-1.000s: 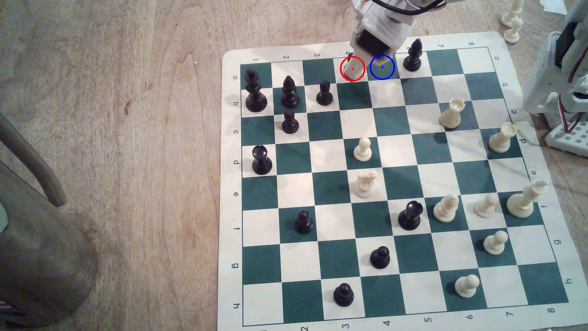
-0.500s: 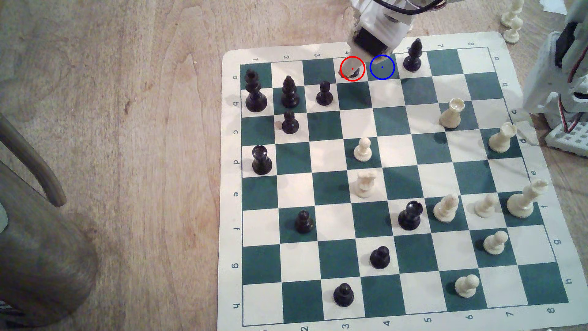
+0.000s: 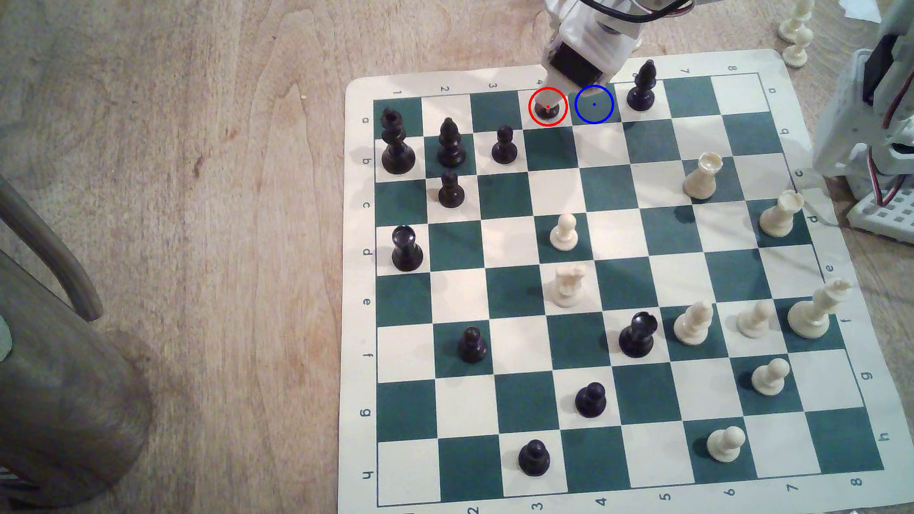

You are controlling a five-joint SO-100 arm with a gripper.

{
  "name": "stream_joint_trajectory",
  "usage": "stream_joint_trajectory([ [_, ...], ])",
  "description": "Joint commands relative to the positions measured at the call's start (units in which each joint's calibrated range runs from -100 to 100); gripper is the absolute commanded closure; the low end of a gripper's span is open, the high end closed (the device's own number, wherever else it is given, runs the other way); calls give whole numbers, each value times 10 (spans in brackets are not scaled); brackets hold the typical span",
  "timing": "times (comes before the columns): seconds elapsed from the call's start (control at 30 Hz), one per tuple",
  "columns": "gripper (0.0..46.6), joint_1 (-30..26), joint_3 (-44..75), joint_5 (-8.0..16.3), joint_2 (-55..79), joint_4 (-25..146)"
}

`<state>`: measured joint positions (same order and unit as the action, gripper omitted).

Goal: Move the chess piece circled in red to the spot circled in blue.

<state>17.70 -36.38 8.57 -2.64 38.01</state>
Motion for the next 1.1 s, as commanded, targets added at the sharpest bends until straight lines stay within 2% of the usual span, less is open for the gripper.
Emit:
stream_joint_trajectory([
  [0.0,464,-5,49,2,-68,-1],
  [0.37,464,-10,74,1,-155,76],
  [0.7,464,10,-77,-24,-261,87],
  [1.07,464,27,-123,-37,-217,81],
])
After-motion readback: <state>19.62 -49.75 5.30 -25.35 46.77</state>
